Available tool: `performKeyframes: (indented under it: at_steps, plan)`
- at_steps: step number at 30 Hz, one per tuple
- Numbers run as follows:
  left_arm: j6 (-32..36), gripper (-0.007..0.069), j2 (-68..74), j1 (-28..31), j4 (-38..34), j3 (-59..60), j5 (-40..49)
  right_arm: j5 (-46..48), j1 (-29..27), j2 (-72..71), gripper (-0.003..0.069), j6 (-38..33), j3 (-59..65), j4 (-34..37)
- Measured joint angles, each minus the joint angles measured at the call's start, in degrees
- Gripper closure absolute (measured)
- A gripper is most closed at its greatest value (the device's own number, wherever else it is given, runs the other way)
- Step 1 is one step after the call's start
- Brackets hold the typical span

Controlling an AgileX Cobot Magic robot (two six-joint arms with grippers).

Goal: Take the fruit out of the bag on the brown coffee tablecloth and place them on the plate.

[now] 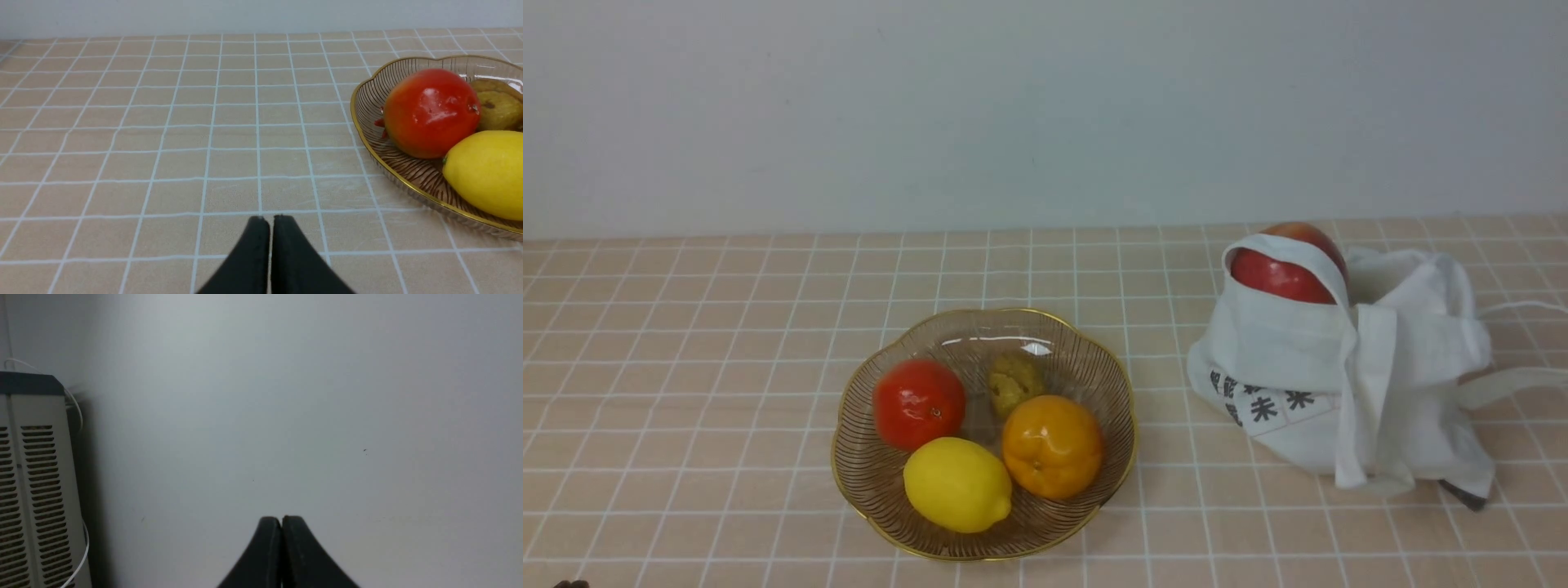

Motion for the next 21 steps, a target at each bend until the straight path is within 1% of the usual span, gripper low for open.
performKeyframes:
  at_steps: [1,4,8,11,14,17,18,21]
  plan:
    - [0.0,0.0632,0.0,0.0,0.0,0.0,0.0,0.1,0.0,0.0,0.0673,-0.6,0.0,0.3]
    - [0.0,0.0632,0.0,0.0,0.0,0.0,0.0,0.1,0.0,0.0,0.0673,-7.6,0.0,5.0]
    - [0.0,0.0632,0.0,0.0,0.0,0.0,0.0,0.3,0.0,0.0,0.0673,-20.5,0.0,15.2]
    - [0.0,0.0632,0.0,0.0,0.0,0.0,0.0,0.9,0.0,0.0,0.0673,-25.9,0.0,20.0]
    - [0.0,0.0632,0.0,0.0,0.0,0.0,0.0,1.9,0.0,0.0,0.0673,-27.3,0.0,21.6]
    - [0.0,0.0632,0.0,0.0,0.0,0.0,0.0,4.4,-1.1,0.0,0.0673,-28.1,0.3,21.1]
    - [0.0,0.0632,0.0,0.0,0.0,0.0,0.0,4.4,-2.3,0.0,0.0673,-28.3,0.7,20.4]
    - [0.0,0.0632,0.0,0.0,0.0,0.0,0.0,4.9,-9.6,0.0,0.0673,-29.0,4.2,17.3]
